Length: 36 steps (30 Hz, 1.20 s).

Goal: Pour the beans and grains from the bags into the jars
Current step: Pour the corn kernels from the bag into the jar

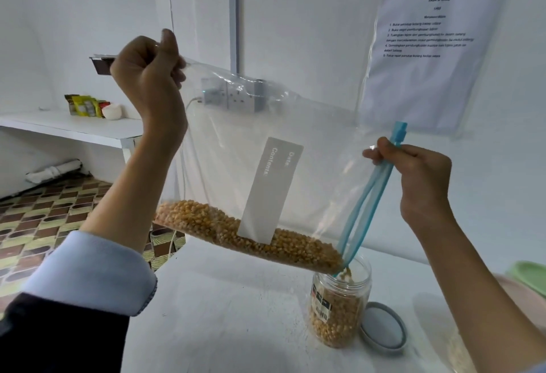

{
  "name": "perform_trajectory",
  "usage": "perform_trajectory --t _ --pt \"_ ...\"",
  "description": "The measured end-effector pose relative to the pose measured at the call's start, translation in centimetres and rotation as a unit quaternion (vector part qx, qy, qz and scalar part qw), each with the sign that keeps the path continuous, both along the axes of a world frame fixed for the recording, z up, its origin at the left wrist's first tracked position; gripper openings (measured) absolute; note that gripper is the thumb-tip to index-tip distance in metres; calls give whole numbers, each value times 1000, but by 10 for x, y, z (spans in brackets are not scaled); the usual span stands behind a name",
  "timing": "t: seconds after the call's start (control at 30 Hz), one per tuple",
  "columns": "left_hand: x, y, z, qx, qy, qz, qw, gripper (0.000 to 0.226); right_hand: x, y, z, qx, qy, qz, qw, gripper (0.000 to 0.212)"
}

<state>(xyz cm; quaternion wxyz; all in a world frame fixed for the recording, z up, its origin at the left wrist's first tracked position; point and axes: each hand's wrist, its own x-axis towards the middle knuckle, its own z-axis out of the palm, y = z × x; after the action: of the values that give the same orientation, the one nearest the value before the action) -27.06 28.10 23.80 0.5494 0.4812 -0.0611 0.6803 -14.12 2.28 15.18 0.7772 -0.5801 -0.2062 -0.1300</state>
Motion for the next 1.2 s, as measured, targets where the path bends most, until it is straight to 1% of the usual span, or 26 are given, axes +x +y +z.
perform_trajectory --t 0.1,0.2,0.3,0.43,0.53,0.63,0.73,0.83,0.93,1.03,1.13,1.2 --pt "0 2 0 5 3 4 1000 45 3 -2 -1 14 6 -15 1000 12" --pt "0 2 0 8 4 2 1000 46 3 -1 -3 -1 16 2 1000 12" --pt "1 2 0 10 1 3 1000 45 2 -1 -5 27 5 -20 999 11" --pt "1 -1 0 8 3 4 1000 45 2 -1 -2 -17 -10 2 1000 11" --pt "1 -1 0 14 1 8 1000 43 4 -4 -2 1 -9 -11 1000 11" --pt "1 -3 1 11 3 6 1000 45 1 -3 -3 -21 -5 6 1000 12" --pt "1 -3 1 12 0 7 1000 45 4 -3 -4 9 -2 -19 1000 12" --pt "2 -5 1 10 1 -1 1000 46 7 -2 -5 -30 5 15 999 12" --pt "2 -6 1 14 -4 0 1000 46 11 -2 -5 -8 12 -3 1000 10" --pt "2 -7 2 15 -2 0 1000 47 13 1 -4 -25 23 8 999 11" --pt "1 -7 3 26 -3 6 1000 45 16 4 -2 0 30 -11 999 11" --pt "1 -7 3 26 -2 6 1000 44 18 6 1 -13 27 -6 1000 11"
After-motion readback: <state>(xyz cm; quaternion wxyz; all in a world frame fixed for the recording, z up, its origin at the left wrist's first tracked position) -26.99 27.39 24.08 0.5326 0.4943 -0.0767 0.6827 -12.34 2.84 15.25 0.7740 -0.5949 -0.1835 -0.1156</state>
